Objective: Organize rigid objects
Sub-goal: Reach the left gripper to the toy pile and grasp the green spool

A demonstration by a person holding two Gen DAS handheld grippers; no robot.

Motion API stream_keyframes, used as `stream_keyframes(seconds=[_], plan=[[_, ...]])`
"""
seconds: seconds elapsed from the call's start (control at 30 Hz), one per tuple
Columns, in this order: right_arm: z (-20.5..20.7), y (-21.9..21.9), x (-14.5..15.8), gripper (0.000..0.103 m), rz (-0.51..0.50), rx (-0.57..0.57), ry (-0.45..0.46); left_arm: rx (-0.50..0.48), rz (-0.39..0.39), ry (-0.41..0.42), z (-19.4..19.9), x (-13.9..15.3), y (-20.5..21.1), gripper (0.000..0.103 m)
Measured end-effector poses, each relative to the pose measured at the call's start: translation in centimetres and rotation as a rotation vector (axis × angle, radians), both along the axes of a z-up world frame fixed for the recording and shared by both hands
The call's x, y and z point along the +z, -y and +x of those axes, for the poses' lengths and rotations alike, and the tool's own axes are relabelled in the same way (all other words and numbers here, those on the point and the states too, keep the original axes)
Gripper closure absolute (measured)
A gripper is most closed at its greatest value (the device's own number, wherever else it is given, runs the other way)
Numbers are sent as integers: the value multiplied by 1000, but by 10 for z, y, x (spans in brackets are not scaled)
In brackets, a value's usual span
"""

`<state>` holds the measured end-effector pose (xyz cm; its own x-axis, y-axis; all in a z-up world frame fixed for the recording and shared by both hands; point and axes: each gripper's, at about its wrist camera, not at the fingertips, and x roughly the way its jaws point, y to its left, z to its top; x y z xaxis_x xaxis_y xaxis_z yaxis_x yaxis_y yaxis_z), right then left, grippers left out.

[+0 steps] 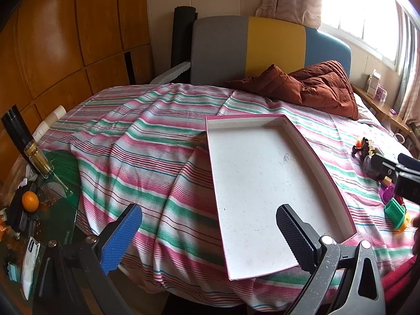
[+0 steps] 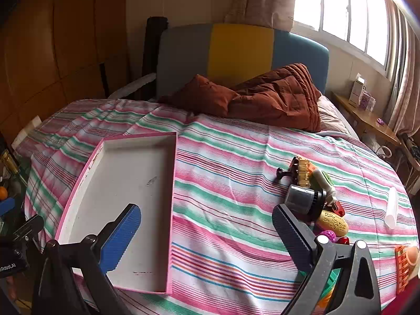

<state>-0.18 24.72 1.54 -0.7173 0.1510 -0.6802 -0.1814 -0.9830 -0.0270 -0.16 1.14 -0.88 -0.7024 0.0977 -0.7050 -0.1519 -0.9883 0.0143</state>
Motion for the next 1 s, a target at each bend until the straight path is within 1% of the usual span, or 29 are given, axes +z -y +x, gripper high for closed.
stream_keyframes(seconds=[0.1, 0.2, 0.37, 0.47, 0.53, 0.63, 0.7, 0.73, 0.77, 0.8, 0.83, 0.87, 0.93, 1.0], plan=[[3, -19, 2, 1, -19, -31, -3, -11, -10, 5, -1, -1, -2, 0], [6, -45, 6, 1, -61, -72, -8, -17, -11, 10, -2, -3, -4, 0], [19, -100, 12, 0, -150, -167, -30, -43, -29, 16, -4, -5, -13, 0], [30, -140, 14, 0, -207, -243, -52, -74, -22, 33, -8, -5, -19, 0], [40, -167, 12, 0, -259, -288, -63, -95, 8, 59, -12, -4, -24, 0], [55, -206, 0, 0, -355, -371, -59, -163, 69, 101, -18, -3, -36, 0], [67, -226, -10, 0, -400, -434, -64, -237, 141, 134, -21, -1, -47, 0], [73, -238, -17, 0, -459, -480, -65, -281, 191, 152, -22, 0, -52, 0], [80, -249, -24, 0, -536, -506, -77, -302, 221, 161, -22, 2, -58, 0], [85, -258, -28, 0, -608, -522, -98, -320, 247, 171, -23, 3, -65, 0], [90, -262, -29, 0, -645, -530, -132, -338, 267, 183, -24, 4, -72, 0], [93, -264, -28, 0, -658, -540, -157, -359, 281, 203, -25, 5, -81, 0], [94, -266, -29, 0, -688, -541, -175, -381, 300, 234, -28, 5, -100, 0], [94, -267, -30, 0, -715, -523, -184, -401, 299, 260, -31, 4, -121, 0]])
